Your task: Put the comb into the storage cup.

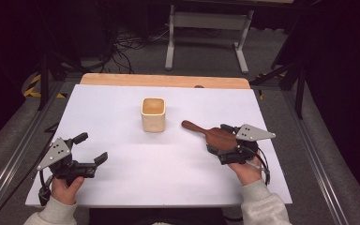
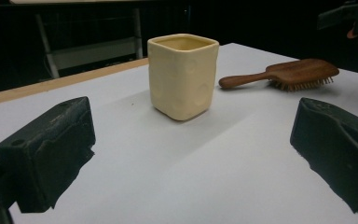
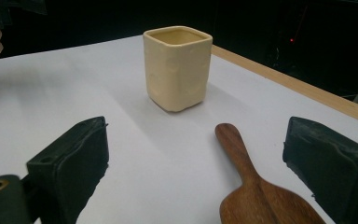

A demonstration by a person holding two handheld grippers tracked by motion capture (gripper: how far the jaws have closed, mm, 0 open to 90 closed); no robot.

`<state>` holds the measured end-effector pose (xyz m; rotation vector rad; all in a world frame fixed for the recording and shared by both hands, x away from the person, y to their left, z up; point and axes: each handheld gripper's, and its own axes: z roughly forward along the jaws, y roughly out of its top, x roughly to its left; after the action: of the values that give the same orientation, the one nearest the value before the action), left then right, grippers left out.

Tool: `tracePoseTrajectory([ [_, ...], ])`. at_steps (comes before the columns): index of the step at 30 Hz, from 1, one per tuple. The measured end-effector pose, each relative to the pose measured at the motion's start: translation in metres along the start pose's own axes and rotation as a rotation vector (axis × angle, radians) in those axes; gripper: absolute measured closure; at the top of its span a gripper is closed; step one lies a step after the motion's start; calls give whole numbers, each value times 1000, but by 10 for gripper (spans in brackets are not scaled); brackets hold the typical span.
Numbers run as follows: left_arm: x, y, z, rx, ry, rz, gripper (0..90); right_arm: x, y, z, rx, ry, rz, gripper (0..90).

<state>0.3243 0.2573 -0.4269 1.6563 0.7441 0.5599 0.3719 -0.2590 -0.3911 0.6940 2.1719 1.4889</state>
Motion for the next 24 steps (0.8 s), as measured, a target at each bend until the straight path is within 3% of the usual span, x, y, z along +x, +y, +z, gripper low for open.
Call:
tracePoseTrajectory([
  [3,1,-1,1,6,1,-1,14,-3,13,11,19,11,-15,80],
  [12,0,-2,2,20,3,4,15,-8,31,26,52,7,-44,98],
  [24,-1,-2,3,24,10,15,18,-24,51,44,95,30,-32,168],
])
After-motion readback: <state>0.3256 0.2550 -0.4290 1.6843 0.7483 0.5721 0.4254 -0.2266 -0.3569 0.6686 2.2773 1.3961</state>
